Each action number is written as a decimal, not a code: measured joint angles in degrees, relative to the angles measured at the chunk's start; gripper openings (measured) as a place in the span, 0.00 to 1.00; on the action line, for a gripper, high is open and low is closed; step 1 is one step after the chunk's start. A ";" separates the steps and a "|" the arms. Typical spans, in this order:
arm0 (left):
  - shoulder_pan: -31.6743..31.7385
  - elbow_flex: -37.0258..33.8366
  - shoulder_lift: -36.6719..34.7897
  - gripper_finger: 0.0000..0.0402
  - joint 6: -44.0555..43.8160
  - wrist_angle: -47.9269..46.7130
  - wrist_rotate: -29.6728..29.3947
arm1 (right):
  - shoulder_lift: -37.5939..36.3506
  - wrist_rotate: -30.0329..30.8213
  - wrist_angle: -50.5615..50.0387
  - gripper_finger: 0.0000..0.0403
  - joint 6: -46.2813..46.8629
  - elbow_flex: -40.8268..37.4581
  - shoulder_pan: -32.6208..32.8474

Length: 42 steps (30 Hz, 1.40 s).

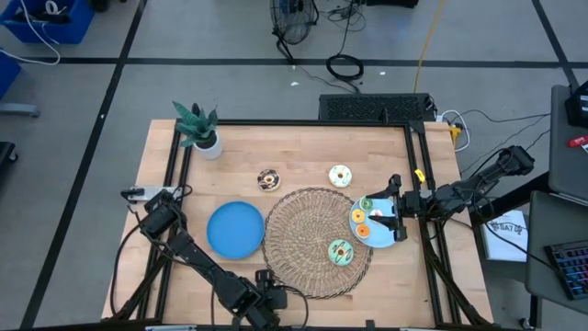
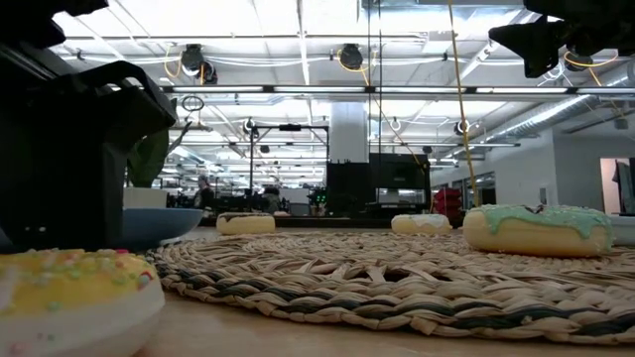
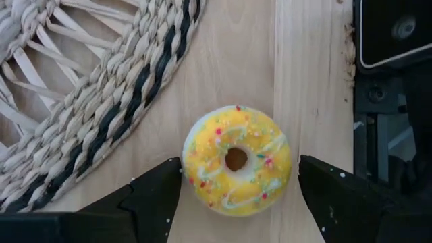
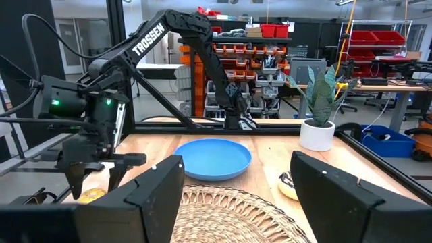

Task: Pick & Place donuts
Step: Put the small yellow donut on the light blue plate

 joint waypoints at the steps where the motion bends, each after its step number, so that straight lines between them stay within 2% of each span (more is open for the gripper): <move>1: -0.06 -0.04 -0.29 0.74 0.00 -0.23 0.10 | 0.00 0.00 0.00 0.64 0.01 0.00 0.00; 17: -0.11 -0.13 -0.91 0.74 0.17 -0.93 -0.56 | 0.00 0.00 0.00 0.64 0.37 0.00 -0.01; 20: -0.09 -0.13 -0.91 0.69 0.22 -1.01 -0.54 | 0.00 0.00 0.00 0.64 0.39 0.00 0.00; 26: 0.01 -0.15 -0.91 0.52 -0.16 -1.01 -0.95 | 0.00 -0.02 -0.02 0.64 0.39 0.00 -0.01; 30: 0.02 -0.20 -0.91 0.44 -0.03 0.57 -1.03 | -0.01 -0.02 -0.02 0.64 0.39 0.00 -0.01; 35: -0.07 -0.20 -0.89 0.39 0.07 2.19 -1.52 | -0.01 -0.02 -0.02 0.64 0.39 0.00 0.00; 42: 1.50 -0.20 -1.44 0.41 3.70 2.20 0.88 | 0.00 -0.22 -0.04 0.64 0.39 0.00 -0.01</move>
